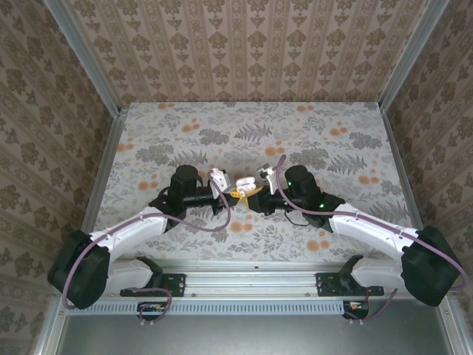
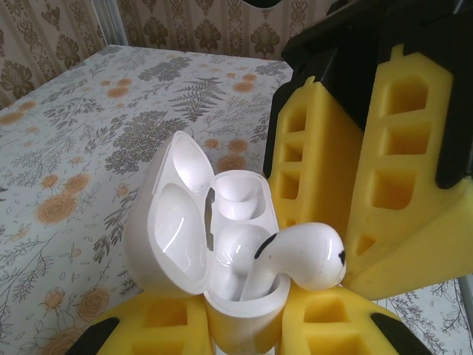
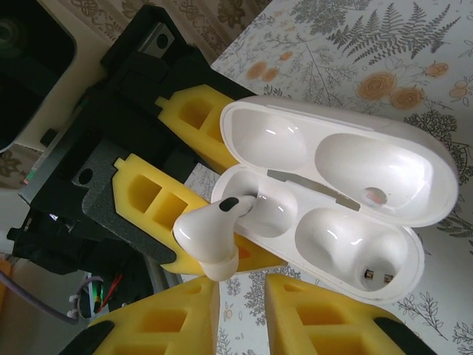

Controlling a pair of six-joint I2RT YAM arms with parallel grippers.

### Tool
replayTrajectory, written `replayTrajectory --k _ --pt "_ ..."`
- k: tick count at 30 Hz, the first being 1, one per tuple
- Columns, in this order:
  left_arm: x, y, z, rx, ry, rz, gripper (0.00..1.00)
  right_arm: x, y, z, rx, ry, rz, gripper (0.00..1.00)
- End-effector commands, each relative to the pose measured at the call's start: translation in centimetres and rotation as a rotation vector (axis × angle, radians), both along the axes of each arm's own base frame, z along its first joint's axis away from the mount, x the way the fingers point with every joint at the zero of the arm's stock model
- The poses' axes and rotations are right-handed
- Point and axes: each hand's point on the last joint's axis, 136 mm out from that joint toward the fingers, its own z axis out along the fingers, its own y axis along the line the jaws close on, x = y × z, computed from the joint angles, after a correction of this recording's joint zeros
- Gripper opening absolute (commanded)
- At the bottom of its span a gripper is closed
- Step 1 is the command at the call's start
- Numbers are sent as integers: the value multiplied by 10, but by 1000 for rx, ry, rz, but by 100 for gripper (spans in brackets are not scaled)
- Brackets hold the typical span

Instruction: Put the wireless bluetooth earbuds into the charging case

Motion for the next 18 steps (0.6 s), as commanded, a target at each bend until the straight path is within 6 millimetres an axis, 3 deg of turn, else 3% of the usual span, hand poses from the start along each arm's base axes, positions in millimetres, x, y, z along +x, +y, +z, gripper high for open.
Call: replayTrajectory --k 1,18 --pt "-4 -3 10 -24 -18 -21 16 8 5 23 37 -58 -17 23" --pt "-4 -3 8 -21 -9 -19 16 12 -5 25 27 -78 -72 24"
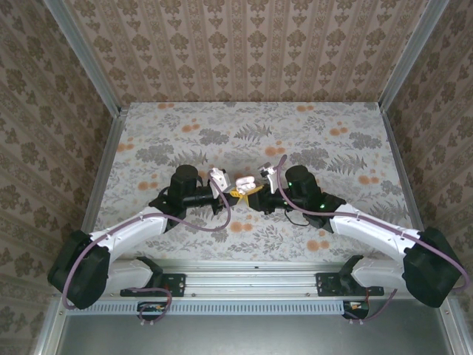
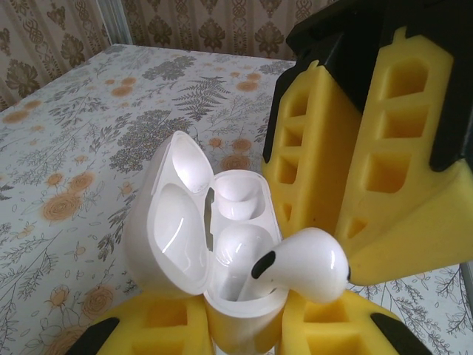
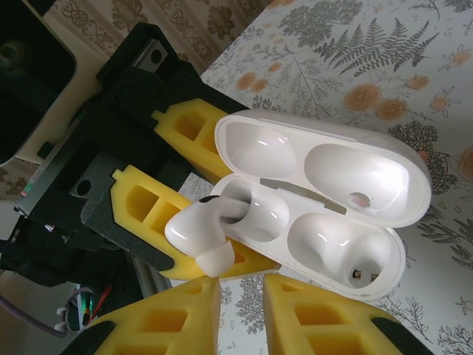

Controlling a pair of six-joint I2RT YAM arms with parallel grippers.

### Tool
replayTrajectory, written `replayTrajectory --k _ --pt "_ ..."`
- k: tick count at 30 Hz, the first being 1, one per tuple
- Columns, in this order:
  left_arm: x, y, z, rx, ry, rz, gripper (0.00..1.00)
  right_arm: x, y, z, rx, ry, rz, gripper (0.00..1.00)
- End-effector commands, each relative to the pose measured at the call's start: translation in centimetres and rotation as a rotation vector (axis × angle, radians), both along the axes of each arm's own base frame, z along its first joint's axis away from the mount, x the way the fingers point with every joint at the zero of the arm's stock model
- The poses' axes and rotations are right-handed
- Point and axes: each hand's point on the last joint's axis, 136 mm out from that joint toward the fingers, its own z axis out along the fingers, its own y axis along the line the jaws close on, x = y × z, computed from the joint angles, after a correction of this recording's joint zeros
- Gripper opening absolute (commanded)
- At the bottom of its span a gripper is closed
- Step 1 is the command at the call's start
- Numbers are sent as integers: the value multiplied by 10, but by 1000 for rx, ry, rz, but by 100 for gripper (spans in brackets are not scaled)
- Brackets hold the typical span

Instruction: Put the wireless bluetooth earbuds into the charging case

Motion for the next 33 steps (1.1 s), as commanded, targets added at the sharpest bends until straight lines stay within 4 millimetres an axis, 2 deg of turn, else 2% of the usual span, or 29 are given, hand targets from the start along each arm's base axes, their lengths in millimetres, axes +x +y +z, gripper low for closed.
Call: replayTrajectory --k 1,33 --pt "-5 -3 8 -24 -5 -28 16 6 -1 20 31 -52 -28 25" --pt "-7 -5 12 -33 -8 -42 16 23 -16 25 3 -83 -158 26"
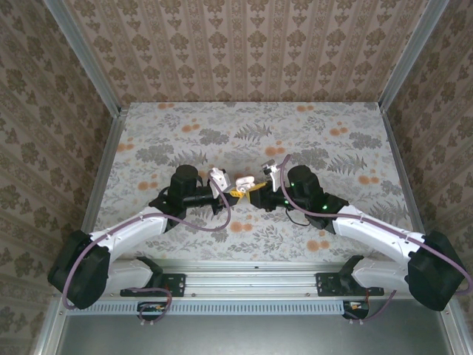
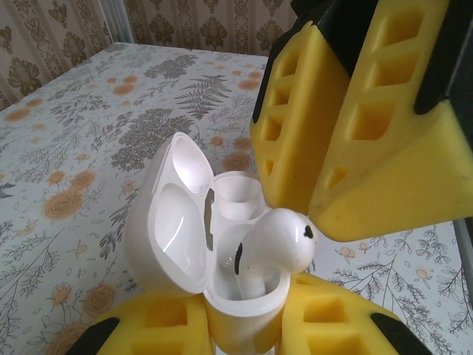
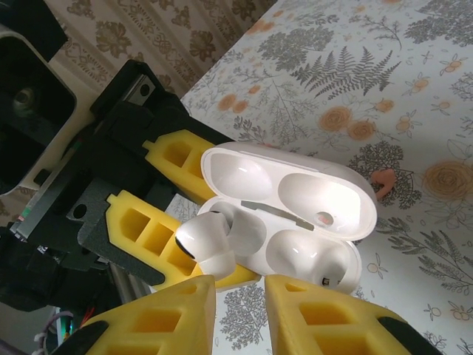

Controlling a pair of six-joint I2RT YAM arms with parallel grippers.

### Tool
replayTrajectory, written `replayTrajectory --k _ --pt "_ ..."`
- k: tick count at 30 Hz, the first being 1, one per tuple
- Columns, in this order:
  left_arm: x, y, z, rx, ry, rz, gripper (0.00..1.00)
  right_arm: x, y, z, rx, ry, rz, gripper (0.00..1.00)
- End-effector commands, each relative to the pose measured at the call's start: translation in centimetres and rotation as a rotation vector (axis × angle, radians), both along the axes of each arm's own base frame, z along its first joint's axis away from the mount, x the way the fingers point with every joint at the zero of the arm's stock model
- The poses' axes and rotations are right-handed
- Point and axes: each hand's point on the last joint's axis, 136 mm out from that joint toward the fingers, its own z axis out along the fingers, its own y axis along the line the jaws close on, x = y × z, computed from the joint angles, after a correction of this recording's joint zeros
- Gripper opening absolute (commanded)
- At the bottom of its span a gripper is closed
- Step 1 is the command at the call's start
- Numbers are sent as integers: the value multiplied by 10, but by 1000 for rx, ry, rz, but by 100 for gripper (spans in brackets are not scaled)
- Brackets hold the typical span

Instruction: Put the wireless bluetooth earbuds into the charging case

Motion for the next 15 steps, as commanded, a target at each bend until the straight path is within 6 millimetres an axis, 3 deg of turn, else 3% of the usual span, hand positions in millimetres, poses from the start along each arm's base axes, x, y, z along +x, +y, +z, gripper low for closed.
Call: replayTrajectory --k 1,10,15 --pt "-8 -5 12 -35 -7 -47 16 14 -8 18 13 -45 -86 27" --pt "-7 -5 12 -39 0 -43 16 15 -13 22 24 -49 -110 30" --pt "-7 -5 11 -38 5 -36 16 7 -20 27 3 -83 -105 39"
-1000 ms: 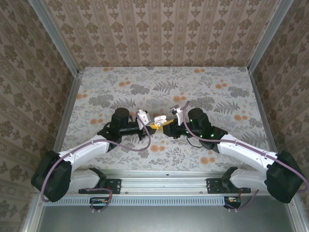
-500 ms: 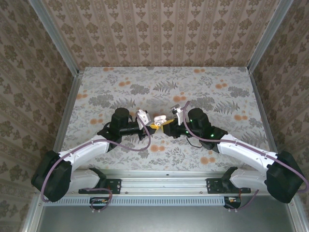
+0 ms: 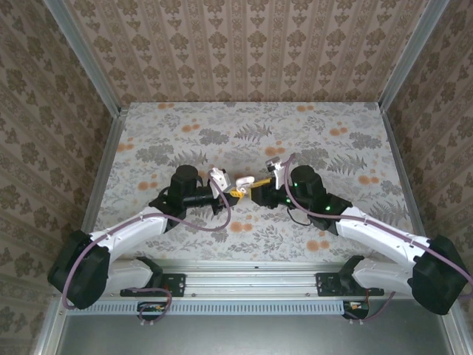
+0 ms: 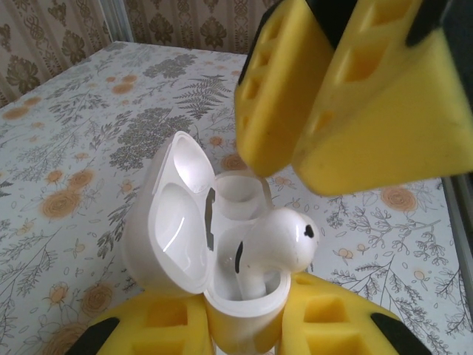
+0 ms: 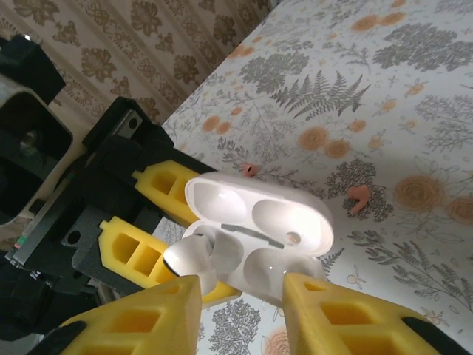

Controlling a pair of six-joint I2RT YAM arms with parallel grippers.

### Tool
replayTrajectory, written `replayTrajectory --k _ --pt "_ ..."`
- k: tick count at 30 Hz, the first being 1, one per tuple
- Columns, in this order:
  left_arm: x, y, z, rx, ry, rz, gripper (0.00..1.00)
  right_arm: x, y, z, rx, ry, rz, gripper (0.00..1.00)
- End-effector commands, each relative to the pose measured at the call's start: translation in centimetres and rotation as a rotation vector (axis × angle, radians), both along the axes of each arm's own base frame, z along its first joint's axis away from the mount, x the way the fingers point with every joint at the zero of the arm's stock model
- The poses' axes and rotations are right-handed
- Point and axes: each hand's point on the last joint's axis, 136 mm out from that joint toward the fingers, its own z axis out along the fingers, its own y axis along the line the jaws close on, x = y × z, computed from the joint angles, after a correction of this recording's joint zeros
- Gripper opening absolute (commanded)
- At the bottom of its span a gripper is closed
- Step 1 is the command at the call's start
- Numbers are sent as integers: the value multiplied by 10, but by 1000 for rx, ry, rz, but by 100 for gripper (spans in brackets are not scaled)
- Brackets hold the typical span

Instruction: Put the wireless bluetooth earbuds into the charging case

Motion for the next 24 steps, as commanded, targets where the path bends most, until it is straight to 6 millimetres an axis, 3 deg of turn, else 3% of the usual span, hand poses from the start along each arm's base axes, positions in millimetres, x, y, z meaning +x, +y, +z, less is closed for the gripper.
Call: replayTrajectory --k 1,4,8,15,24 --pt "-6 -5 11 -35 -6 -34 16 -1 -12 16 -17 -68 -29 40" --pt "-5 -5 11 -38 -6 -34 16 -5 -21 17 -65 -104 -30 44" --pt "-5 -5 12 -38 -7 -32 16 -4 -31 13 -155 -71 -63 62" --pt "-5 -5 12 -38 -7 -32 16 -11 -19 9 -180 -187 39 81" --pt "-6 -5 12 -39 -7 -37 16 -8 -8 5 -194 -370 112 88"
